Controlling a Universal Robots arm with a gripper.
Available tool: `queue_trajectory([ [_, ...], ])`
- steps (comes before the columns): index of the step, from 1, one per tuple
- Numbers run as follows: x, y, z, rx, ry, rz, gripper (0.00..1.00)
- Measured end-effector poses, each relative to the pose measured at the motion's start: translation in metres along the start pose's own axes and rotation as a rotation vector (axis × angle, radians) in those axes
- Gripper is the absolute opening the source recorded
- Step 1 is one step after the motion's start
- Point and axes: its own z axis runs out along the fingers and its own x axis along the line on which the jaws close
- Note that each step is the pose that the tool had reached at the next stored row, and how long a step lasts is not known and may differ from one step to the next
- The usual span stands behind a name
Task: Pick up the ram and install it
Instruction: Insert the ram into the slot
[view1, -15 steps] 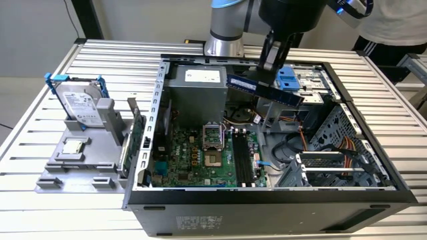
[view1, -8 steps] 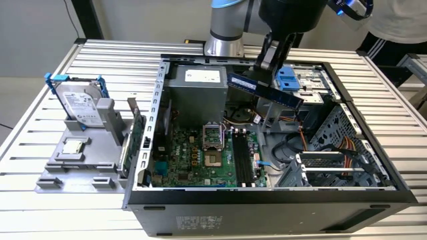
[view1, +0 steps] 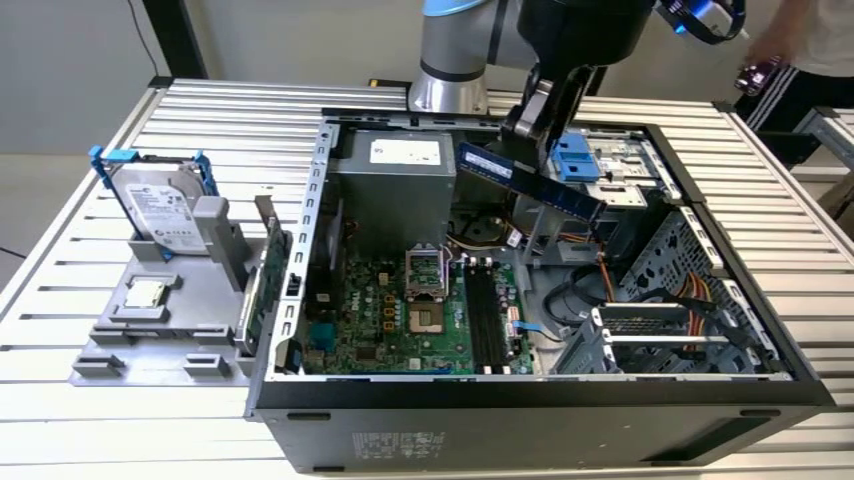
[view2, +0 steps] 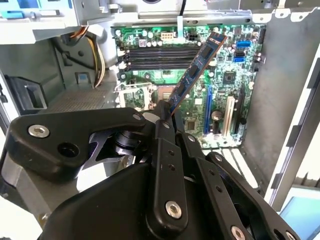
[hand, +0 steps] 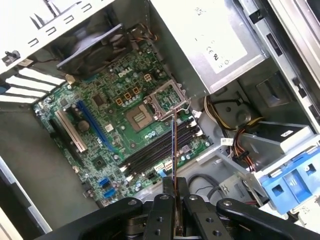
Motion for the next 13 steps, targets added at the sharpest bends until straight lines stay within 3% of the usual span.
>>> queue_trajectory([
  [13, 0.0000, 0.0000, 0.0000, 0.0018, -0.0015, 0.121, 0.00],
])
